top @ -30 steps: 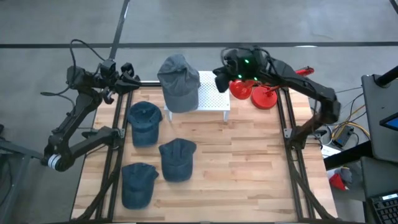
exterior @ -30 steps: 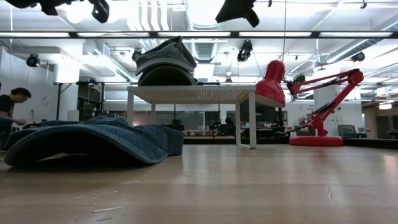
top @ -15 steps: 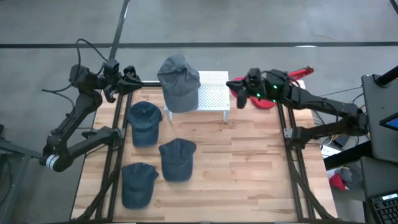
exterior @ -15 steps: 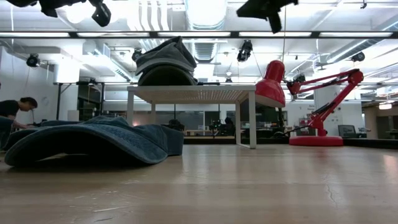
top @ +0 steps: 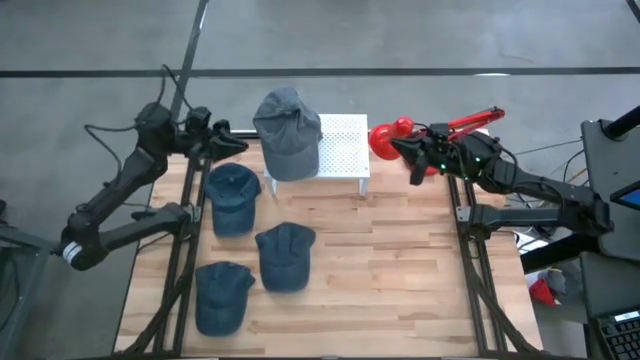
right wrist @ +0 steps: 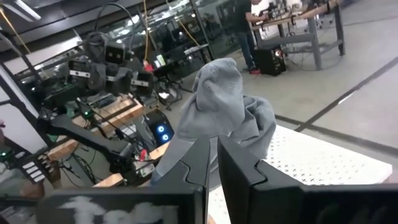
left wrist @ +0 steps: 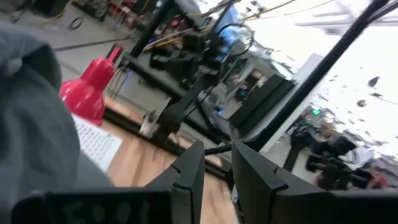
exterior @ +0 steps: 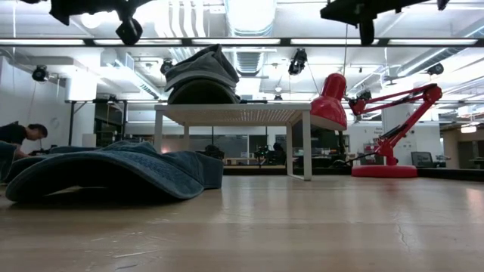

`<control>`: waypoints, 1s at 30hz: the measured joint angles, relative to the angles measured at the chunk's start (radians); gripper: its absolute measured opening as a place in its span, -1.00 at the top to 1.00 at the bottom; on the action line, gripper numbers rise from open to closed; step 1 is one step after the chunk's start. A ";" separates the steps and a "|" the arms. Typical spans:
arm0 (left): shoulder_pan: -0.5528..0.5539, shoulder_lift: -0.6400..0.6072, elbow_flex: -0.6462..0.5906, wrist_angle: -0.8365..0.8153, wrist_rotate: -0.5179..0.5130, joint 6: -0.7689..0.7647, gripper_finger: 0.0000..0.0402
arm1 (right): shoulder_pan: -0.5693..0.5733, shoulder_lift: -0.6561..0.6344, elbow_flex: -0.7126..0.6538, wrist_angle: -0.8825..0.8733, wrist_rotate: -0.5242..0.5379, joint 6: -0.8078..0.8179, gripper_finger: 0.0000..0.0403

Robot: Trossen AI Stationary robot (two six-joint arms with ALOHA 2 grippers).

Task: Pick & Place hat
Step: Put the top blue cap on the shelf

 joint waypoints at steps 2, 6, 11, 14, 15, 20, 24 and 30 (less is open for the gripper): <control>-0.047 0.001 0.034 -0.109 -0.069 0.066 0.59 | 0.000 -0.019 -0.010 0.000 0.000 -0.015 0.86; -0.164 0.016 0.138 -0.416 -0.271 0.202 0.59 | 0.000 -0.035 -0.019 -0.003 0.000 -0.017 0.86; -0.334 0.046 0.251 -0.762 -0.657 0.217 0.59 | 0.000 -0.036 -0.022 -0.006 0.000 -0.020 0.86; -0.423 0.062 0.275 -0.857 -0.822 0.139 0.59 | 0.000 -0.036 -0.025 -0.009 0.000 -0.020 0.86; -0.446 0.066 0.276 -0.874 -0.861 0.108 0.59 | 0.000 -0.036 -0.025 -0.011 -0.001 -0.021 0.86; -0.520 0.091 0.272 -0.984 -0.991 -0.039 0.59 | 0.000 -0.037 -0.025 -0.030 -0.002 -0.019 0.86; -0.539 0.125 0.269 -1.157 -1.059 -0.188 0.59 | 0.000 -0.037 -0.025 -0.076 -0.003 -0.019 0.86; -0.540 0.182 0.227 -1.260 -1.079 -0.287 0.59 | 0.000 -0.038 -0.026 -0.096 -0.004 -0.017 0.86</control>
